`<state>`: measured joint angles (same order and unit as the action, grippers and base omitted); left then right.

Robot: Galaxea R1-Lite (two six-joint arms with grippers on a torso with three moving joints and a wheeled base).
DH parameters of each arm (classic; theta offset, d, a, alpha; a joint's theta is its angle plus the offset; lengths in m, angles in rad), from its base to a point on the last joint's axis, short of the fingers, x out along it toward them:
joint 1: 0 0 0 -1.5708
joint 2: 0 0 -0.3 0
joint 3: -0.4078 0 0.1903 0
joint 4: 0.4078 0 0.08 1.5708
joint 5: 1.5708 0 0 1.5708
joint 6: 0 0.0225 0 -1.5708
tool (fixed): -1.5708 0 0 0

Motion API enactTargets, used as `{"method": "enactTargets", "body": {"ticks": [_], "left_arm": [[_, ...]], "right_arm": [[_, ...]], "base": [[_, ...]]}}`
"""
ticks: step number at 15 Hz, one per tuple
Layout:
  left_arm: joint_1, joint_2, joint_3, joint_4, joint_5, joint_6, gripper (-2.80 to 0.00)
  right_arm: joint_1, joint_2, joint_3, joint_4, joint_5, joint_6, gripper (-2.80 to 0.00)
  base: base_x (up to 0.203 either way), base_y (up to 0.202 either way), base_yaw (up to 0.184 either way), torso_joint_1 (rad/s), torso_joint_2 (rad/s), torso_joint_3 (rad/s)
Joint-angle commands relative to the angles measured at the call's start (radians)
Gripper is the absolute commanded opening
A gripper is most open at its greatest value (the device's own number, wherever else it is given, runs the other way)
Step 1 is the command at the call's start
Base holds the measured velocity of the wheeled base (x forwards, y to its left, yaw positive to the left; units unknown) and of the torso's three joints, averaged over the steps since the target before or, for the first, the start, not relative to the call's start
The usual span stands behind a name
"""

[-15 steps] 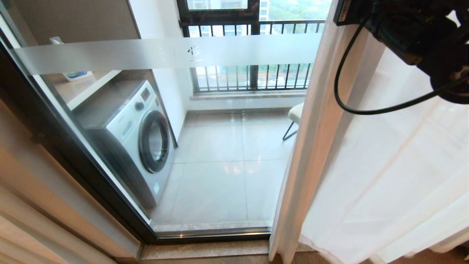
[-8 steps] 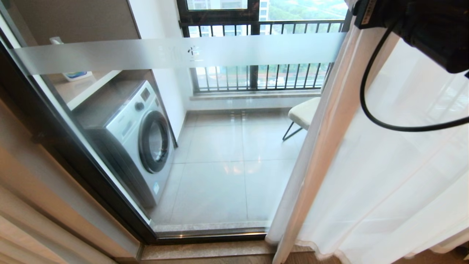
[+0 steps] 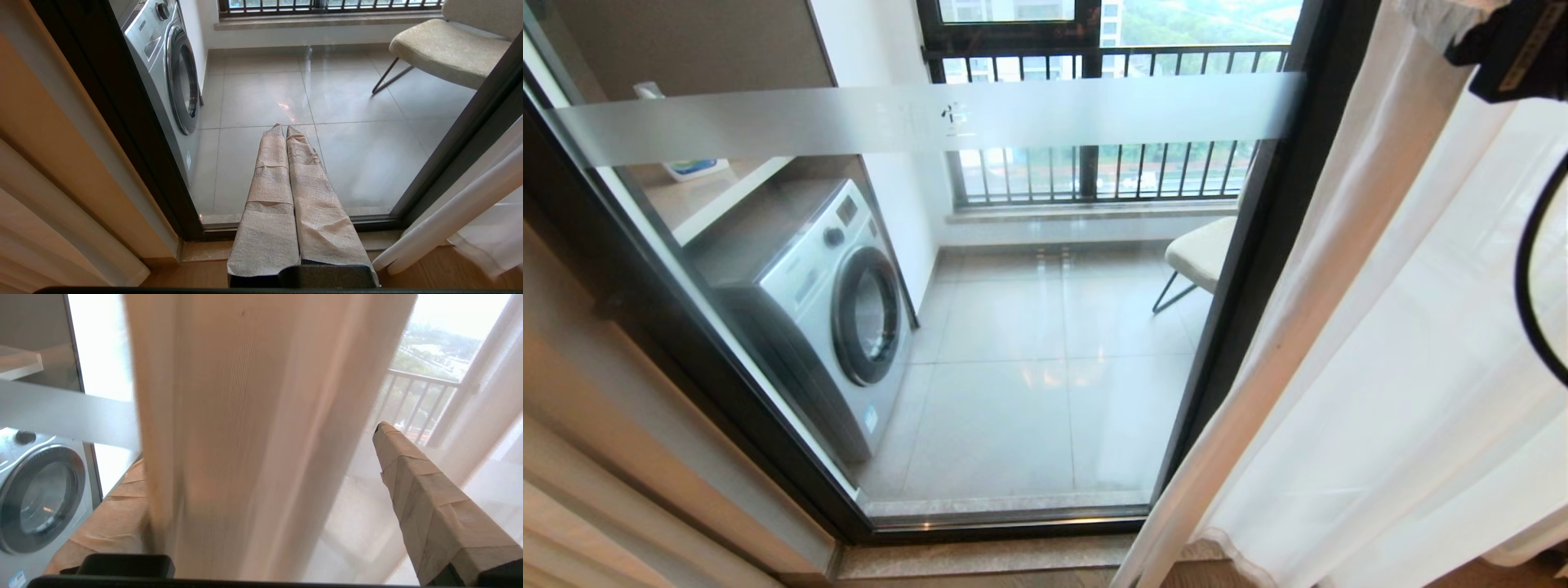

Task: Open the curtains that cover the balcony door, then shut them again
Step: Close the inner curtains on both sides

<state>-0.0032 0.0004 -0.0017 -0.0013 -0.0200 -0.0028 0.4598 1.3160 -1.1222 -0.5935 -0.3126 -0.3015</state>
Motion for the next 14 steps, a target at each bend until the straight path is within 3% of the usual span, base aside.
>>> {"method": "enactTargets", "body": {"ticks": [1, 9, 14], "left_arm": [[0.000, 0.000, 0.000, 0.000, 0.000, 0.000, -2.80], [0.000, 0.000, 0.000, 0.000, 0.000, 0.000, -2.80], [0.000, 0.000, 0.000, 0.000, 0.000, 0.000, -2.80]], "right_arm": [[0.000, -0.161, 0.092, 0.020, -0.002, -0.002, 0.00], [0.001, -0.504, 0.390, 0.144, 0.007, 0.009, 0.00], [0.001, -0.609, 0.536, 0.150, 0.009, 0.065, 0.00]], "base": [[0.000, 0.000, 0.000, 0.000, 0.00, 0.000], [0.000, 0.000, 0.000, 0.000, 0.00, 0.000], [0.000, 0.000, 0.000, 0.000, 0.00, 0.000]]}}
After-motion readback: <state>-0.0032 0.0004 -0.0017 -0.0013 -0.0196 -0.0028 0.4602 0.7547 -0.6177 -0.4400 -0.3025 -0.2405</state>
